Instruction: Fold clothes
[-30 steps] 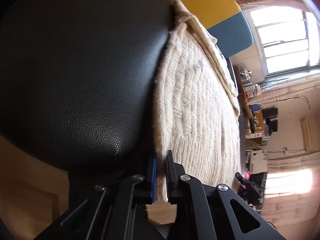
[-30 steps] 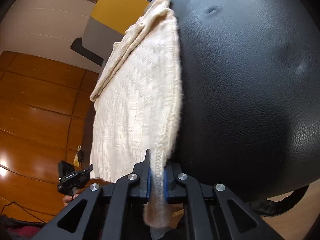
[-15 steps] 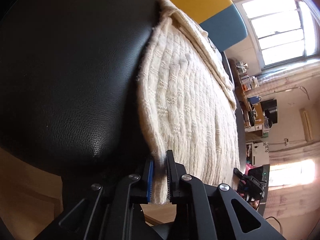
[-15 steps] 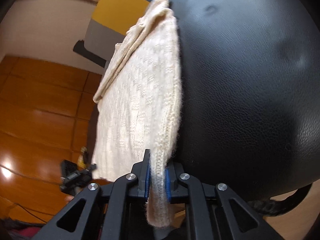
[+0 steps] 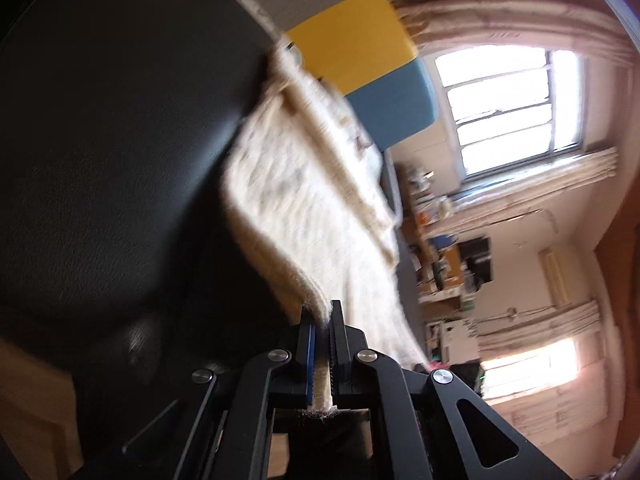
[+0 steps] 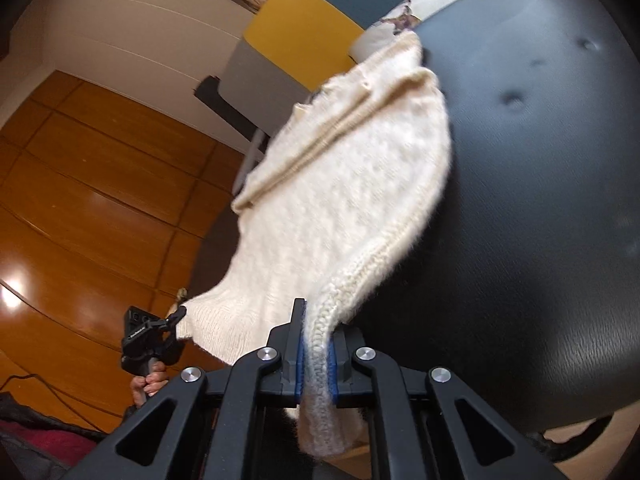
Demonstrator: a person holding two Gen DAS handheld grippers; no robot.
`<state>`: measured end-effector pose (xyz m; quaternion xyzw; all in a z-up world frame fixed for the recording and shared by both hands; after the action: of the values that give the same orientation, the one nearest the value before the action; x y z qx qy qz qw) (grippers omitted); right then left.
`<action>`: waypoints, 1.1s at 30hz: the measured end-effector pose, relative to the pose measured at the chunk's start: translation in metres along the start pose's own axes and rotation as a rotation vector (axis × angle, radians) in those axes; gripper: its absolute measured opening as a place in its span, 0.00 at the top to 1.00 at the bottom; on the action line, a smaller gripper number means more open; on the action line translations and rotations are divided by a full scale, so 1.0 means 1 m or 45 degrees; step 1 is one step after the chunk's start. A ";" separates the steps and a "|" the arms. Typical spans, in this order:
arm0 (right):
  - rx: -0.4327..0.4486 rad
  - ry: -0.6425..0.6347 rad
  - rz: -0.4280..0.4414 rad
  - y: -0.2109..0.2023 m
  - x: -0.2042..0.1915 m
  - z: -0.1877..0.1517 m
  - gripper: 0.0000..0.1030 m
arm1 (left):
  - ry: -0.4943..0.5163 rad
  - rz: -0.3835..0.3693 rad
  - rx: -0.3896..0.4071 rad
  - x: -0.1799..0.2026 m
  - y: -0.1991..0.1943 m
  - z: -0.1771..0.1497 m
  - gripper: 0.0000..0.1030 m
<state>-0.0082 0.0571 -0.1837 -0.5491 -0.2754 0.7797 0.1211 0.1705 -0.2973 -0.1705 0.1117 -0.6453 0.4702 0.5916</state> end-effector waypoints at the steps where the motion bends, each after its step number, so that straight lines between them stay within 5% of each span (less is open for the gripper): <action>1: 0.012 -0.003 0.022 -0.001 -0.003 0.005 0.93 | 0.011 -0.029 0.016 0.005 -0.001 0.006 0.95; 10: 0.133 -0.025 0.177 -0.001 -0.026 0.076 0.93 | 0.090 -0.157 0.119 0.041 0.001 0.085 0.95; 17: 0.201 -0.050 0.192 0.000 -0.029 0.163 0.93 | 0.142 -0.179 0.186 0.057 -0.004 0.164 0.95; 22: 0.237 -0.021 0.140 0.008 -0.012 0.242 0.93 | 0.194 -0.120 0.213 0.073 0.014 0.234 0.95; 27: 0.169 0.115 0.020 0.044 0.034 0.306 0.93 | 0.112 -0.015 0.168 0.045 0.060 0.300 0.95; 33: 0.112 0.250 -0.034 0.071 0.076 0.332 0.93 | -0.026 0.134 0.125 -0.008 0.104 0.334 0.95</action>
<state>-0.3345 -0.0620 -0.2016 -0.6132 -0.2350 0.7320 0.1818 -0.1201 -0.4918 -0.1789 0.1112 -0.6323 0.5307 0.5533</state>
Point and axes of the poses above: each gripper's, at about its wrist camera, not at the fingertips, and y roughly the way its jaws point, x to its right, z to its top, the point moved 4 cm from there along y, roughly the way its jaws point, and after that the axes turned 15 degrees about -x, right-handed, at the moved point
